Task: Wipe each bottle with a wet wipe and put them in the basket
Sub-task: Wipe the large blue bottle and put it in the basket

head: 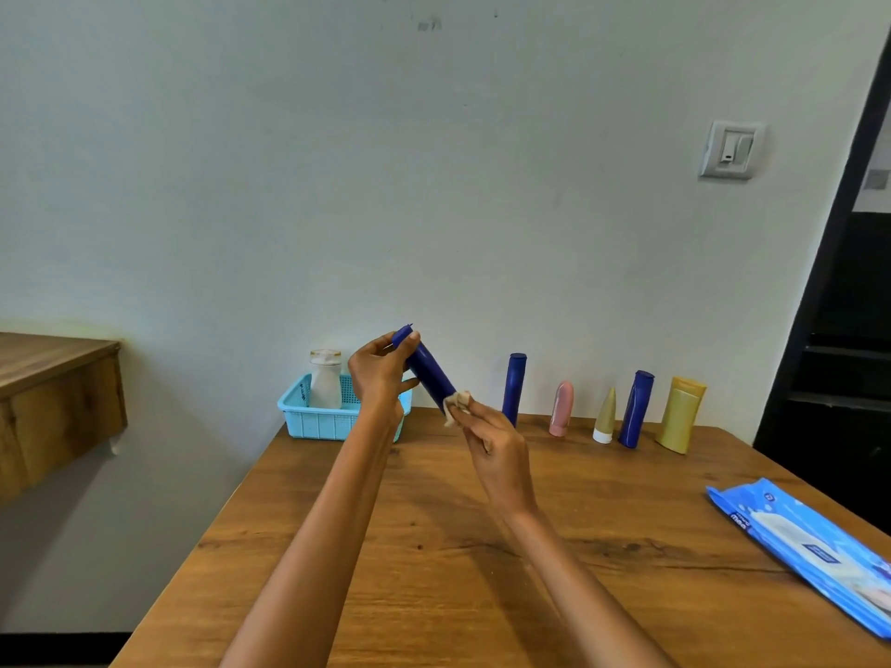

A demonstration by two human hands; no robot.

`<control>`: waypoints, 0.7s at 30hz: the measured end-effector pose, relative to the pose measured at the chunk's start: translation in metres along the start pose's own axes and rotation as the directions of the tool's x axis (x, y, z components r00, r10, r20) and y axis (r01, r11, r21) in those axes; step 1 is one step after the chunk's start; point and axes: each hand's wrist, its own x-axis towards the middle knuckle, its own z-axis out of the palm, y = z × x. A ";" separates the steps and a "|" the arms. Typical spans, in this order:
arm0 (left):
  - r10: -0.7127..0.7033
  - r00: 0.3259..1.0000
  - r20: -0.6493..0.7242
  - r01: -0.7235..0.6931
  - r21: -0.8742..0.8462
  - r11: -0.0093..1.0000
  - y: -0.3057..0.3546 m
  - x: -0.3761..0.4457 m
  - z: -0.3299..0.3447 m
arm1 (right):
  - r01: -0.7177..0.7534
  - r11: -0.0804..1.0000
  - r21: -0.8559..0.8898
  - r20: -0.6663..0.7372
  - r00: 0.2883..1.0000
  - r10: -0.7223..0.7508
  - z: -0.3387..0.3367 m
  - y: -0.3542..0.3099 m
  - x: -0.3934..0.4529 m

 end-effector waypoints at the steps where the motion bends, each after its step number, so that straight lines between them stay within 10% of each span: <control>1: -0.001 1.000 0.015 0.001 -0.009 1.000 -0.001 0.000 0.000 | 0.015 1.000 0.019 0.004 1.000 -0.015 0.000 -0.004 0.005; 11: 0.022 0.953 0.304 -0.025 0.006 1.000 -0.005 -0.004 0.003 | -0.283 0.916 0.286 0.077 0.959 0.272 -0.001 -0.033 0.078; 16: 0.062 0.898 0.436 -0.092 0.048 0.995 0.000 -0.007 0.003 | -0.658 0.656 0.369 0.302 0.753 0.585 -0.009 -0.023 0.092; 21: 0.095 0.856 0.508 -0.138 0.047 0.989 0.010 -0.005 -0.002 | -0.784 0.552 0.286 0.550 0.605 0.575 -0.031 -0.013 0.088</control>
